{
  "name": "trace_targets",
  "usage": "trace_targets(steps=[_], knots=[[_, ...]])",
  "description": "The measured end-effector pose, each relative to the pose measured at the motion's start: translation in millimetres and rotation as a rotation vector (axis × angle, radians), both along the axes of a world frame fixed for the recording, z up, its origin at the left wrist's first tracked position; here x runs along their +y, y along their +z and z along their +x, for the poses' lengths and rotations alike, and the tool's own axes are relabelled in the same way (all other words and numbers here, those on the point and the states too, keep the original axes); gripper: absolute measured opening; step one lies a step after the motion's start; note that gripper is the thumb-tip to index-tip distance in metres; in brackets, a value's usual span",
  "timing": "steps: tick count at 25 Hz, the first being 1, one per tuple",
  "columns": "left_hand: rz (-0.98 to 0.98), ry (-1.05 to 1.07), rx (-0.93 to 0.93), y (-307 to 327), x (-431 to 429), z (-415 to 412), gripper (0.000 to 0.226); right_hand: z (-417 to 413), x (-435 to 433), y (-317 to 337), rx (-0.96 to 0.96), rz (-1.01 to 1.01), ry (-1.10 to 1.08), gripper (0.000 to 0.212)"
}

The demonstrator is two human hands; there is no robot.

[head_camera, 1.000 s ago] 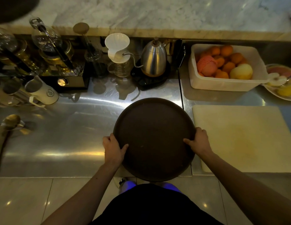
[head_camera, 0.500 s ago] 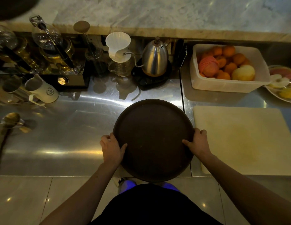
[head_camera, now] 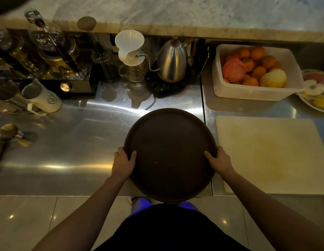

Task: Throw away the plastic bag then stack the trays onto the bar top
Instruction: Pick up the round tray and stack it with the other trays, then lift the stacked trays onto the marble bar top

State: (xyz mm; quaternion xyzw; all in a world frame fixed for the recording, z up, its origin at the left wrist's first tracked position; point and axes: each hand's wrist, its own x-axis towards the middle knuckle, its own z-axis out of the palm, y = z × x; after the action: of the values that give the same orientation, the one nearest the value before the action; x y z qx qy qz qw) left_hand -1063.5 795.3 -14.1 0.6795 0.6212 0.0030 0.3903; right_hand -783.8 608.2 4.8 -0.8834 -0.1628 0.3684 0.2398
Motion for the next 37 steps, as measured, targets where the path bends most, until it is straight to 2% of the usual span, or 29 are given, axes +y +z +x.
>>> trace_targets(steps=[9,20,29,34,37], knots=[[-0.051,-0.008,0.003,-2,14,0,0.074,2,6,-2,0.001,-0.016,-0.015,0.061],[0.058,0.095,-0.115,34,22,2,0.079,-1,12,18,-0.062,0.232,-0.181,0.057],[0.178,0.183,-0.237,105,40,-19,0.09,-3,41,84,-0.04,0.474,-0.162,0.044],[0.266,0.292,-0.259,151,45,-46,0.089,-15,78,132,0.028,0.548,-0.101,0.06],[0.322,0.36,-0.303,177,52,-67,0.086,-30,103,162,0.036,0.609,-0.057,0.057]])
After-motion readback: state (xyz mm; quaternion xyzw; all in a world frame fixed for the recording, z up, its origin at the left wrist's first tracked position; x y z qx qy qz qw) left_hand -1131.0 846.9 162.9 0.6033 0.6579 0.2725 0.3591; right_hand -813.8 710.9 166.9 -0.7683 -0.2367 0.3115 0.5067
